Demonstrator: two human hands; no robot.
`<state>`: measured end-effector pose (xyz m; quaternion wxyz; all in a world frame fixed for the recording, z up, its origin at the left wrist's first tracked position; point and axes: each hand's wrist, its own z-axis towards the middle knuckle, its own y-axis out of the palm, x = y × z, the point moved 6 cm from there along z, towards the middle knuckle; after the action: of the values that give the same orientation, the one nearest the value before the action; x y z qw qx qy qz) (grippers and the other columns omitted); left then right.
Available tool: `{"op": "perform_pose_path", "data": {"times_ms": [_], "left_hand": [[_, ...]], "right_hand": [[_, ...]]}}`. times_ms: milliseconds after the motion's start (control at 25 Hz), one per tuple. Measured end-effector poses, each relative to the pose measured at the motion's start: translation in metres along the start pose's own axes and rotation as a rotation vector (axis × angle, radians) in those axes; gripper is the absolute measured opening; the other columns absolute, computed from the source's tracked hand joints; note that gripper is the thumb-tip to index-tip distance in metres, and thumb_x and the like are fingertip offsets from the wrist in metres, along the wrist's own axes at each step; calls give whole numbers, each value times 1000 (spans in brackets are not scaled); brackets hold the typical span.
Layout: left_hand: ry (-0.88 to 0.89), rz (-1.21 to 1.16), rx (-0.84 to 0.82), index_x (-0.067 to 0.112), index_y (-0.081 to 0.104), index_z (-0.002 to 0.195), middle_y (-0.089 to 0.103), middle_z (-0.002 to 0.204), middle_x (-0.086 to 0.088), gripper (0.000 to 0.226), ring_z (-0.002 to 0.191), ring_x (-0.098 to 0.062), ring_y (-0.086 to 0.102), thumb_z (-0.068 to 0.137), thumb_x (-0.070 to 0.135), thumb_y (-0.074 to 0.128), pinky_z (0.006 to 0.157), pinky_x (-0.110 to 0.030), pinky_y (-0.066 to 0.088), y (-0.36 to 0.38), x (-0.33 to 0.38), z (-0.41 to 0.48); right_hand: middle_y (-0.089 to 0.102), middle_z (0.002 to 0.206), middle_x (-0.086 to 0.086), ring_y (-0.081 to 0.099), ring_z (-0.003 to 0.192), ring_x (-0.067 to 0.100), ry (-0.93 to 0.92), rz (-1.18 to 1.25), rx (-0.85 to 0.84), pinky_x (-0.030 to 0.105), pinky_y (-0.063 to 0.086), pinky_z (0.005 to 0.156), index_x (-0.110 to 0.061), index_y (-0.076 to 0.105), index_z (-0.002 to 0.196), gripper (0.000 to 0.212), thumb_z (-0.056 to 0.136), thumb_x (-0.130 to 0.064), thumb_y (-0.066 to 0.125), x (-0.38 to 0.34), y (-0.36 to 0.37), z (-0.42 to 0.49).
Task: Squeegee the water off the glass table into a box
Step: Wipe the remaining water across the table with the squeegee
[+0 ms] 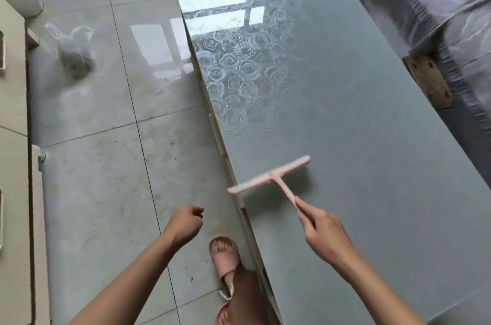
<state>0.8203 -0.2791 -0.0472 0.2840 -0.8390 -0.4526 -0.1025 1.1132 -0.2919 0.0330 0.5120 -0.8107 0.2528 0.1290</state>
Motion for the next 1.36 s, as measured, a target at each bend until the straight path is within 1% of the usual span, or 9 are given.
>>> {"op": "perform_pose_path", "data": {"times_ms": [200, 320, 480, 600, 880, 1040, 1160, 1280, 1360], "left_hand": [[-10, -38, 34, 1, 52, 133, 59, 127, -15, 51, 120, -27, 55, 86, -12, 38, 95, -32, 44, -41, 32, 41], [-31, -43, 38, 1, 50, 135, 59, 127, -15, 51, 116, -28, 56, 87, -11, 37, 90, -31, 43, -62, 53, 66], [-45, -52, 31, 1, 48, 136, 59, 127, -15, 50, 110, -25, 58, 89, -11, 35, 98, -35, 42, -87, 84, 89], [-40, -69, 52, 1, 49, 135, 58, 127, -14, 49, 107, -23, 58, 90, -10, 34, 99, -35, 41, -106, 108, 106], [-51, -64, 72, -1, 48, 136, 56, 130, -17, 51, 112, -27, 56, 89, -13, 33, 101, -38, 40, -122, 143, 136], [-17, -25, 96, 0, 48, 136, 55, 133, -15, 49, 122, -29, 53, 89, -11, 38, 105, -42, 41, -136, 155, 147], [-13, -13, 110, 1, 48, 135, 55, 133, -16, 52, 117, -28, 56, 87, -12, 35, 100, -40, 43, -144, 159, 153], [19, 31, 118, 0, 48, 135, 54, 133, -17, 53, 116, -29, 56, 86, -13, 35, 99, -38, 44, -148, 167, 161], [81, 94, 147, 3, 51, 134, 56, 131, -17, 53, 103, -28, 58, 86, -12, 35, 85, -30, 46, -154, 184, 162]], "right_hand": [[55, 95, 13, 56, 93, 35, -42, -83, -48, 38, 44, 75, -41, 26, 146, 53, 99, -20, 37, -51, 27, 77], [54, 96, 12, 55, 92, 36, -64, -20, -8, 38, 44, 74, -38, 27, 146, 50, 99, -22, 34, -102, 21, 142], [43, 79, -1, 56, 82, 29, -25, -48, 24, 36, 37, 62, -52, 19, 143, 54, 97, -28, 36, -76, 1, 104], [37, 83, -5, 57, 89, 24, 100, -79, -117, 30, 31, 64, -51, 18, 145, 52, 99, -33, 34, -56, 10, 96], [53, 102, 8, 55, 97, 32, 18, 2, -83, 36, 42, 77, -40, 20, 148, 52, 100, -24, 32, -133, 3, 212], [37, 85, -3, 53, 82, 29, 28, -47, -22, 35, 36, 66, -56, 13, 142, 53, 97, -34, 32, -99, -21, 158], [31, 90, -4, 56, 93, 23, 165, -135, -164, 29, 31, 67, -63, 7, 138, 52, 97, -41, 28, -68, -13, 126], [45, 100, 1, 56, 100, 28, 90, -84, -154, 35, 40, 77, -51, 10, 145, 53, 99, -31, 28, -108, -3, 171], [52, 104, 8, 56, 98, 34, 40, -38, -66, 37, 42, 77, -42, 20, 145, 51, 99, -23, 30, -141, -5, 216]]}}
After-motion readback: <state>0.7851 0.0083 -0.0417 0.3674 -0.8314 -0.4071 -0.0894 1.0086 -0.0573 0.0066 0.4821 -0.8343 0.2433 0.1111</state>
